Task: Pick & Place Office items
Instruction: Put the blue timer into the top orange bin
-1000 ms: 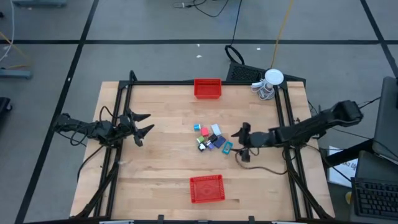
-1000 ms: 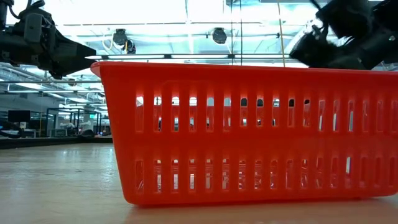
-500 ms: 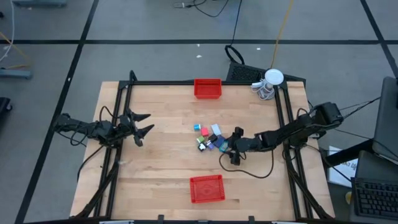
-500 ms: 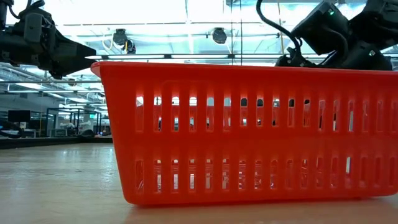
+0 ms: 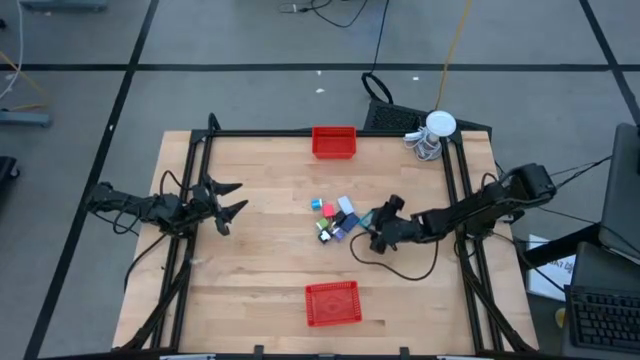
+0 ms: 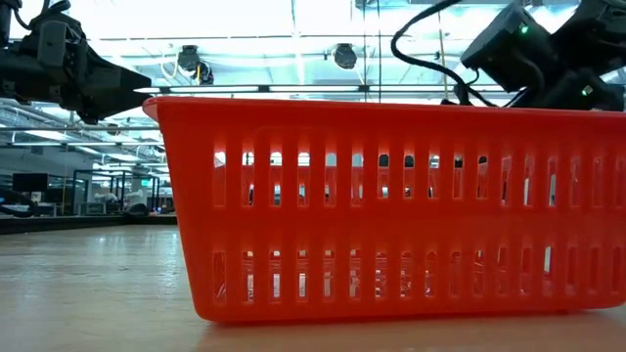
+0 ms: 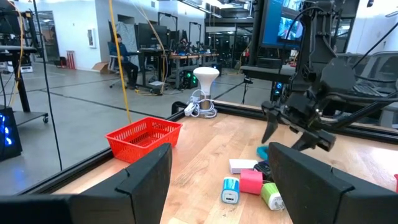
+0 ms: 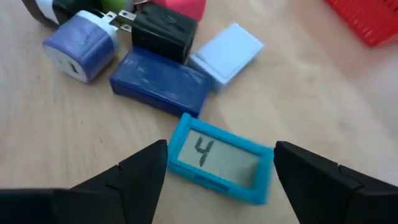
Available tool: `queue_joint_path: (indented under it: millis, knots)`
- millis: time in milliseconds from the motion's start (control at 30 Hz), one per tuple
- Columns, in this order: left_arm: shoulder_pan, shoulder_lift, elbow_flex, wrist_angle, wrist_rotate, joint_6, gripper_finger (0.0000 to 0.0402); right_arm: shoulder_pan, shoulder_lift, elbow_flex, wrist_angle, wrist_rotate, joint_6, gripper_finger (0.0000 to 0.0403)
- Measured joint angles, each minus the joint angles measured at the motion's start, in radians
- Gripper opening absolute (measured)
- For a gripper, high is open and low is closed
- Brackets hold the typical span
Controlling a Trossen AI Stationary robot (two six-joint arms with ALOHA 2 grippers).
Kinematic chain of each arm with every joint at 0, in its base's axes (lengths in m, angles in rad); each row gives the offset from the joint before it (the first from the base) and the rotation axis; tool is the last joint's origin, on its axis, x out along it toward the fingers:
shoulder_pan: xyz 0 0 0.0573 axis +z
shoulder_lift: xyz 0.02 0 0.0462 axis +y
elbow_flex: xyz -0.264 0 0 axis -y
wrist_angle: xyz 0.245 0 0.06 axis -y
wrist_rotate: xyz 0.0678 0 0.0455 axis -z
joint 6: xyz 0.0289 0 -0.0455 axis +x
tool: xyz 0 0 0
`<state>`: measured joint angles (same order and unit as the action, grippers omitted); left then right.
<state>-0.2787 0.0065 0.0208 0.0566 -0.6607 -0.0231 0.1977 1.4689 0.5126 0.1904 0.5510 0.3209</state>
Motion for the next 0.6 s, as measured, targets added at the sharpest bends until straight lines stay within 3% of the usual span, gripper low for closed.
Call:
queue_joint_path:
  millis: [200,267,500,600]
  knots:
    - [0.000,0.000,0.000,0.000,0.000,0.000,0.0269,-0.029,-0.109,0.002,0.002,-0.008,-0.204,0.0281]
    - [0.000,0.000,0.000,0.000,0.000,0.000,0.0269,-0.059,-0.133,0.002,-0.007,-0.054,-0.254,0.0281]
    - [0.000,0.000,0.000,0.000,0.000,0.000,0.0269,-0.261,-0.122,0.003,-0.005,-0.454,-0.294,0.0281]
    - [0.000,0.000,0.000,0.000,0.000,0.000,0.0269,-0.318,-0.105,0.003,-0.004,-0.570,-0.378,0.0281]
